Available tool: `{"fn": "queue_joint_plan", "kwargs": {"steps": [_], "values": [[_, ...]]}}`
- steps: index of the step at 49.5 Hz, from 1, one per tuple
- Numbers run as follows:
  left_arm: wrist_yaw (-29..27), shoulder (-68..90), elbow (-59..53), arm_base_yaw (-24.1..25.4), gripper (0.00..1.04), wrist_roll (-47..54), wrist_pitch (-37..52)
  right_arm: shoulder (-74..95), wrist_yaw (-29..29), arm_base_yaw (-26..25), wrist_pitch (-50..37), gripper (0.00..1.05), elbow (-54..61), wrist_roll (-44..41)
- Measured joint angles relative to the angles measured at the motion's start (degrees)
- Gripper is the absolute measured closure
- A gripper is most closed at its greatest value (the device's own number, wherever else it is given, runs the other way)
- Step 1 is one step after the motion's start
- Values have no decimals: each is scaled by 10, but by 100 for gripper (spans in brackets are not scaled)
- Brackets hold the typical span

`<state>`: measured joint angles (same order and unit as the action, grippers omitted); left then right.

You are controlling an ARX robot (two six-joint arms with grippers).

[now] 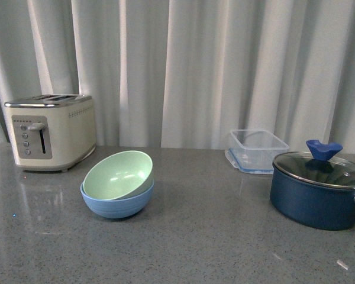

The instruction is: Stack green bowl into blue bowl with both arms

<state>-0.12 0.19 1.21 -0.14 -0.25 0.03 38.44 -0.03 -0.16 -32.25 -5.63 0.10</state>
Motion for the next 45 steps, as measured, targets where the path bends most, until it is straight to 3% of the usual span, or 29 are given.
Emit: {"fn": "queue_joint_plan", "kwargs": {"steps": [25,45], "values": [[0,0,0,0,7,0,0,-117,0,0,57,104,51,0],[0,0,0,0,7,0,0,-228,0,0,165,104,54,0]]}}
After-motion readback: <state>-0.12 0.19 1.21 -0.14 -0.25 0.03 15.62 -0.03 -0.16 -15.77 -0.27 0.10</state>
